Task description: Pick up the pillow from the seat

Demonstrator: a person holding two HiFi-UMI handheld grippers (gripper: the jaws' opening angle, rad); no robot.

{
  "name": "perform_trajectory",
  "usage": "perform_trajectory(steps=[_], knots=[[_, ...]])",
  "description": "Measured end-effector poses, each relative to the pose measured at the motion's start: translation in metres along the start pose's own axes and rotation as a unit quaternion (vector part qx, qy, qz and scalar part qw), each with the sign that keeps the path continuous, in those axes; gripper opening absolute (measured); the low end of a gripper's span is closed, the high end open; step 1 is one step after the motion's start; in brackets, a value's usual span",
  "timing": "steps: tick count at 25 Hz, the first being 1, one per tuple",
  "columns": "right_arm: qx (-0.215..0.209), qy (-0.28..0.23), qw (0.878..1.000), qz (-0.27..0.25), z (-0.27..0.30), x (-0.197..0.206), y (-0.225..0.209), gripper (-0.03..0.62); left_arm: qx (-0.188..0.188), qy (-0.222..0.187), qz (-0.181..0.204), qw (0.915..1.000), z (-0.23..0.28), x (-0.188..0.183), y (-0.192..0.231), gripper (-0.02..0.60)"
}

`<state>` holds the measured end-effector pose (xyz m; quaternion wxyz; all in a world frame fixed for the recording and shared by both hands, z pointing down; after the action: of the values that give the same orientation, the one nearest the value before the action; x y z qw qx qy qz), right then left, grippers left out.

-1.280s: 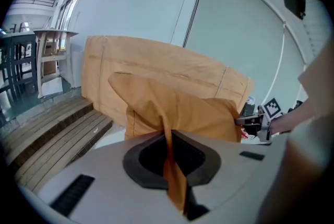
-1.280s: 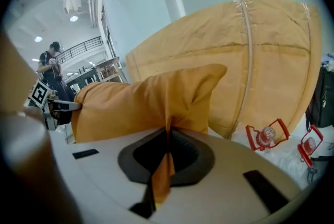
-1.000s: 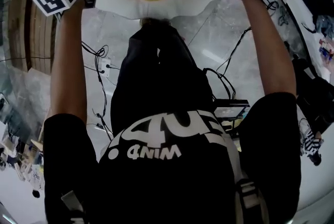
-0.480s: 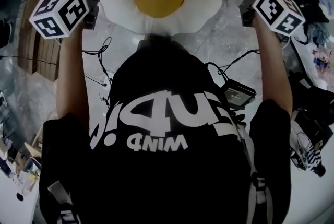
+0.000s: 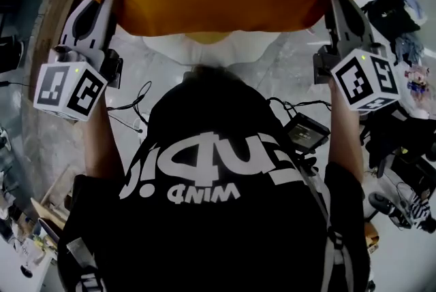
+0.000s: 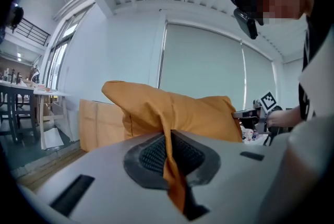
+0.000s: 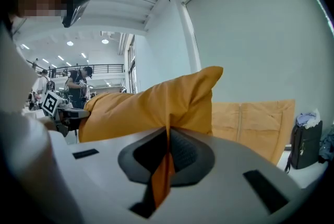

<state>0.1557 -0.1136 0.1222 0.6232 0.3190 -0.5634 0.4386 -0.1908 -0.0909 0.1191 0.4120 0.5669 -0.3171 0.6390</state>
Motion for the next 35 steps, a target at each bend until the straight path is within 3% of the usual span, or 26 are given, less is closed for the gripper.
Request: perform_trajectory(steps=[7,13,35], knots=[[0.004,0.007,0.999,0.033,-0.032,0.025,0.020,0.028,-0.005,0.005,-0.021,0.9998,-0.028,0.020,-0.007,0.020],[0.007,0.000,1.000,0.021,-0.034,0.033,0.017,0.026,-0.004,0.009,-0.026,0.9996,-0.021,0.031,-0.007,0.019],[-0.006,-0.007,1.000,0.026,-0.016,0.033,0.011,0.026,-0.013,0.007,-0.026,0.9996,-0.014,0.025,0.001,0.018]])
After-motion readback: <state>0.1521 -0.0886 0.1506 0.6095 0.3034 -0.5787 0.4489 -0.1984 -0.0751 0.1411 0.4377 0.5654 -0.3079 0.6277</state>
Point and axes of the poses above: the fingertips, and each gripper's own axes: z forward along the fingers, y to its left, x out of its underside, the point moved 2 cm from there along -z, backward along the fingers, and after that the axes turned 4 degrees about -y, right-handed, at the moved point
